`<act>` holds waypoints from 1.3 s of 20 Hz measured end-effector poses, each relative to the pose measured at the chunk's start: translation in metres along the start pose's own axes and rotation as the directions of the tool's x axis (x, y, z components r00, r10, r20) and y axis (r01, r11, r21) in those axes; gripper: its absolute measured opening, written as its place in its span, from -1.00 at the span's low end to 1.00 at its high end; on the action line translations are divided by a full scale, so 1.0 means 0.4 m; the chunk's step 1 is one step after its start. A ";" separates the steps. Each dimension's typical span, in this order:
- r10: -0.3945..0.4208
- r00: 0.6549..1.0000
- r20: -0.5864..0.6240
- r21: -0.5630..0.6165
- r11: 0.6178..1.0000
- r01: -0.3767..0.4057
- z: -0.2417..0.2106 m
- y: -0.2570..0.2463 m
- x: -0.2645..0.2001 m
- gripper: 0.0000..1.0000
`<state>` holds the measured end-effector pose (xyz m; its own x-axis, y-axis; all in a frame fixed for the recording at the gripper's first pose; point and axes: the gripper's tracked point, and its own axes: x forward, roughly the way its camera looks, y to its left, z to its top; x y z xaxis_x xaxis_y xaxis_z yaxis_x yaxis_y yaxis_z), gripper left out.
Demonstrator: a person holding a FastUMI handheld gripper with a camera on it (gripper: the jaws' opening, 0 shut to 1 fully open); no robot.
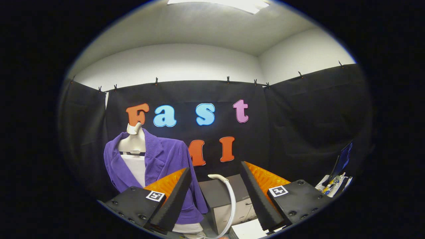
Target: Iron the clothes twice with a garment steamer, once on the left side and once on the right side.
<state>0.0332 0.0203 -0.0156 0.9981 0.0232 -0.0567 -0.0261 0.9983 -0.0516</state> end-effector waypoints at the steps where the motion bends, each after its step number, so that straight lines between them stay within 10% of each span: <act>1: 0.005 1.000 -0.007 -0.003 1.000 -0.005 -0.009 -0.005 0.026 0.97; 15: 0.081 0.980 -0.184 -0.029 0.996 -0.088 -0.220 -0.165 0.631 0.97; 26: 0.183 0.892 -0.414 0.001 0.980 -0.201 -0.575 -0.145 1.055 0.97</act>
<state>0.4430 -0.0399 -0.2658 0.8625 0.1814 -0.4725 -0.2259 0.9734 -0.0387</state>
